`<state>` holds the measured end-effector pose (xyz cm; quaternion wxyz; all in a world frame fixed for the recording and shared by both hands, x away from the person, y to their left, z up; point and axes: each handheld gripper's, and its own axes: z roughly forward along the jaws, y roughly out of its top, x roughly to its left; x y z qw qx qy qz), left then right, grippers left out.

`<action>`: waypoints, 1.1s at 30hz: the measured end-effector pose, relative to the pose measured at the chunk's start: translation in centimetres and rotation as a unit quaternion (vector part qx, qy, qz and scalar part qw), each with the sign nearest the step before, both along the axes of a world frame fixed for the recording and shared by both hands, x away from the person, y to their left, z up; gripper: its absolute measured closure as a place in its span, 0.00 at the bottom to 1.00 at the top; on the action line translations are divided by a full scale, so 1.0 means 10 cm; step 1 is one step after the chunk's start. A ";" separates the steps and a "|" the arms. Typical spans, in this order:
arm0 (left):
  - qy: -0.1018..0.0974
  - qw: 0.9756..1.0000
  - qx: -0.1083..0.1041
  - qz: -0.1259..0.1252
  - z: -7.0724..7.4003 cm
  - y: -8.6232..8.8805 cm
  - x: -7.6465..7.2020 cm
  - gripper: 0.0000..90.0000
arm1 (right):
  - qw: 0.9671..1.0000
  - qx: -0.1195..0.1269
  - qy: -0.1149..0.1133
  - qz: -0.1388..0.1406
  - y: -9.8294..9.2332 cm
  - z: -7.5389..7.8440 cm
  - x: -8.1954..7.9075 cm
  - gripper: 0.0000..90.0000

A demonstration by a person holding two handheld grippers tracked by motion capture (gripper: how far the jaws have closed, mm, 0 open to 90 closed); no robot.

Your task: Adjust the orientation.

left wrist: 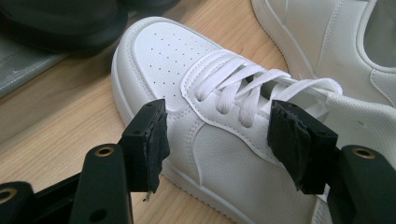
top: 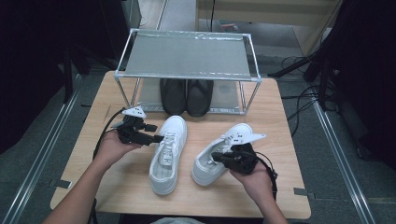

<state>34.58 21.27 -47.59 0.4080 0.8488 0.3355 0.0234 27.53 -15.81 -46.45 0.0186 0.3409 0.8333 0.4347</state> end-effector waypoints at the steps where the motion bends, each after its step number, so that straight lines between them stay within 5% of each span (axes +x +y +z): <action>1: 0.000 1.000 0.000 0.000 0.00 0.00 0.00 0.42 | 1.000 0.001 -0.003 -0.009 -0.05 0.03 0.01 1.00; 8: 0.002 1.000 -0.002 0.003 0.00 0.01 0.00 0.42 | 0.997 0.016 -0.016 -0.076 -0.48 0.14 0.11 1.00; 15: 0.003 1.000 -0.002 0.001 -0.01 0.01 0.00 0.42 | 0.991 -0.016 0.003 -0.130 -0.77 0.01 0.28 1.00; 26: 0.005 1.000 -0.005 0.004 -0.01 0.02 -0.01 0.42 | 0.989 -0.057 0.031 -0.130 -0.73 -0.17 0.43 1.00; 33: 0.005 1.000 -0.002 0.006 -0.02 0.03 -0.02 0.42 | 0.989 -0.057 0.032 -0.131 -0.71 -0.17 0.44 1.00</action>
